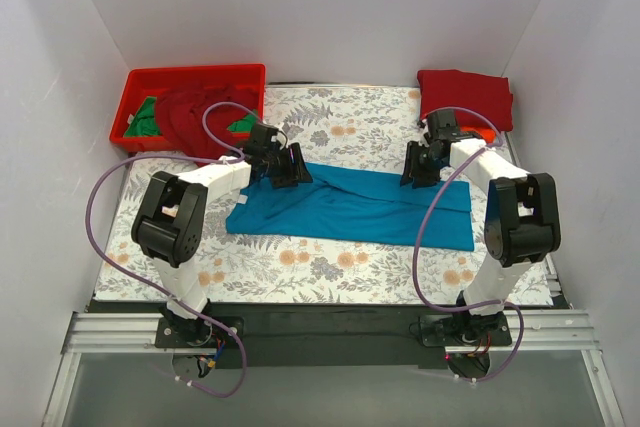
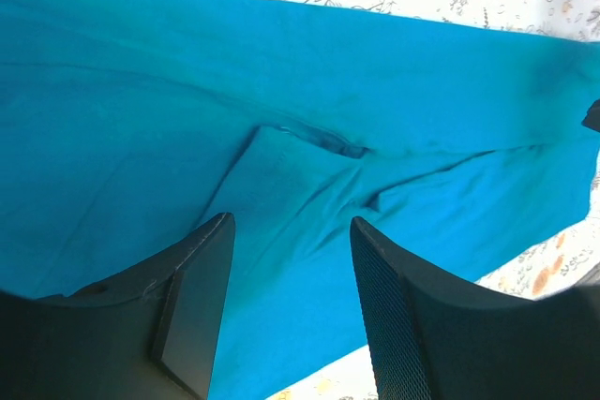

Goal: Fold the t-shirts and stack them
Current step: Fold the tshirt

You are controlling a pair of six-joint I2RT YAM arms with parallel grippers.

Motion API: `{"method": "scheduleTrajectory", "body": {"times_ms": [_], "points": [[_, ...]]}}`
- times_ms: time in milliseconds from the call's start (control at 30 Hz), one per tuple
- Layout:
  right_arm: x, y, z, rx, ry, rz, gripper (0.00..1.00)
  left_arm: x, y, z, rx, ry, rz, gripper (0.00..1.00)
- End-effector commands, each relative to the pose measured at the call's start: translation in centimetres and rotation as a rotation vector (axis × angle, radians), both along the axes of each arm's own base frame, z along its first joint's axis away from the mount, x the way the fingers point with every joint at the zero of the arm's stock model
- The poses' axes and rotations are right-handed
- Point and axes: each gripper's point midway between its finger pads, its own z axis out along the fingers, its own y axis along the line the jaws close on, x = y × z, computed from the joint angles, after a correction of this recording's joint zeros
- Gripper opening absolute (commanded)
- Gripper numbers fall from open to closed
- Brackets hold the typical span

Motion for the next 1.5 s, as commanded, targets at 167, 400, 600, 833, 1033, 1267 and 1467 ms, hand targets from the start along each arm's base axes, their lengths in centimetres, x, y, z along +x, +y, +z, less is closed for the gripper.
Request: {"method": "scheduleTrajectory", "body": {"times_ms": [167, 400, 600, 833, 1033, 1267, 1467], "points": [[-0.4, 0.2, -0.6, 0.013, 0.009, 0.021, 0.46, 1.5, 1.1, -0.6, 0.072, -0.078, 0.025, 0.51], [-0.8, 0.1, -0.9, 0.008, 0.019, 0.025, 0.46, 1.4, 0.9, -1.8, 0.081, -0.069, -0.002, 0.51], [-1.0, 0.0, -1.1, 0.003, 0.026, 0.025, 0.46, 0.2, 0.8, -3.1, 0.077, -0.035, -0.015, 0.51], [-1.3, -0.1, -1.3, -0.001, 0.029, 0.028, 0.46, -0.7, 0.4, -2.3, 0.059, -0.037, -0.02, 0.51], [-1.6, -0.2, -1.8, -0.005, 0.045, 0.025, 0.46, -1.6, 0.1, -1.4, 0.046, -0.044, -0.018, 0.51], [-1.8, -0.3, -2.4, -0.011, 0.06, 0.024, 0.46, -2.2, 0.0, -0.5, 0.037, -0.059, -0.017, 0.51], [-2.0, -0.3, -2.8, -0.011, 0.076, 0.023, 0.46, -2.7, -0.5, 0.1, 0.023, -0.063, -0.023, 0.51]]}}
